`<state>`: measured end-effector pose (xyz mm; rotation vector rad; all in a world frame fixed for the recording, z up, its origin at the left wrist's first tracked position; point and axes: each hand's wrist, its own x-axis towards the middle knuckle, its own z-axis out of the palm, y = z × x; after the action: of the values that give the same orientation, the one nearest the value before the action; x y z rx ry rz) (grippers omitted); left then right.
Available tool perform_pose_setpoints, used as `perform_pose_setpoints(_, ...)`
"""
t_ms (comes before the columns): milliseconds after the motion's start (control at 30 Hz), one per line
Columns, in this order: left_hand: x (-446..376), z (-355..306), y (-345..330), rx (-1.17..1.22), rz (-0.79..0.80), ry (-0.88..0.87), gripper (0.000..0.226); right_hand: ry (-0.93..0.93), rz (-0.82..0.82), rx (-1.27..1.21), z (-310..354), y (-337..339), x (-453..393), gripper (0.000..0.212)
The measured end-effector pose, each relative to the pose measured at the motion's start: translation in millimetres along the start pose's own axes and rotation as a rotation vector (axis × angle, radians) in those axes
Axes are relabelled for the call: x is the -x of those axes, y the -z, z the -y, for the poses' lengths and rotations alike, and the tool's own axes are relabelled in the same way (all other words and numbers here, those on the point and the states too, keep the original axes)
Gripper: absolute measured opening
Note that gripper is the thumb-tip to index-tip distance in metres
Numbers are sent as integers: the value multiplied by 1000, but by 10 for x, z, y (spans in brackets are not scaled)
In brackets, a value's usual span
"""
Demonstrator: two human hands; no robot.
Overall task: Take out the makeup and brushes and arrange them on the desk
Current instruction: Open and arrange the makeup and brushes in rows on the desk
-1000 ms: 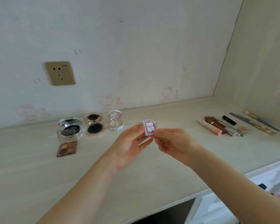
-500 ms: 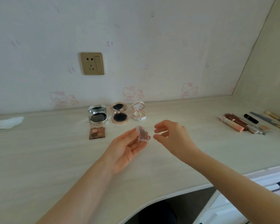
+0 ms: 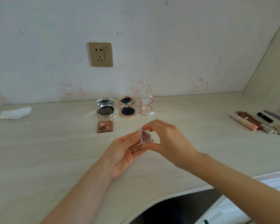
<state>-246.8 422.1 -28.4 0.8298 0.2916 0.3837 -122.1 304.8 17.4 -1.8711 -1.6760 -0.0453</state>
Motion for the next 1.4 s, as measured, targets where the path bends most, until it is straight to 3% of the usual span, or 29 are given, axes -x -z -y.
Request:
perform_pose_setpoints(467,21,-8,-1,-26,16,39,29,43,100,-7,-50,158,-9,39)
perform_pose_setpoints(767,44,-24,-24,-43,40,23,29,-35,282,-141,-127,373,-181,26)
perform_pose_setpoints(1233,20,-50,-5,66,-10,16,31,-141,40,-364,-250,168,-306,11)
perform_pose_setpoints(1400,8,-27,-43,-59,-232,-98,33,-135,-6,-291,-317,8,-365,8)
